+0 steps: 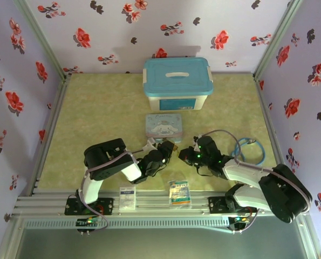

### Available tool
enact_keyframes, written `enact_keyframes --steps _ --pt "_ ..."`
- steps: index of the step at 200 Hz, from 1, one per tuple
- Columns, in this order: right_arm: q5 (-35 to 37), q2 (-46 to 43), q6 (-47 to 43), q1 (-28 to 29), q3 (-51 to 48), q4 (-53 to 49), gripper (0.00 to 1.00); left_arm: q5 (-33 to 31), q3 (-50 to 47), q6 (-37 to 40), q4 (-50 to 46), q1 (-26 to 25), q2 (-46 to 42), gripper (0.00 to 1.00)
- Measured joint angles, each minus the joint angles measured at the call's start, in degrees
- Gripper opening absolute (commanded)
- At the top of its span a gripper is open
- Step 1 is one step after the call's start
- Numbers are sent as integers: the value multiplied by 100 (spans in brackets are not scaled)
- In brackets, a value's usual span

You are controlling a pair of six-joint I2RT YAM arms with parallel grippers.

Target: Unlock the padlock with the key

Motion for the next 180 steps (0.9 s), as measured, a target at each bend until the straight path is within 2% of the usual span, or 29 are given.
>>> enact_keyframes --steps 40,78,110,180 --pt "-498 -396 -74 -341 -118 -70 0 70 0 -44 81 -2 0 0" --pt "-686 -540 -85 -590 -262 -2 0 240 -22 -59 74 -31 0 0" --pt "-765 -555 -181 -616 -260 28 0 328 -22 -57 74 -48 0 0" --pt "-1064 -916 -295 -619 -258 -627 0 341 -22 52 72 -37 0 0"
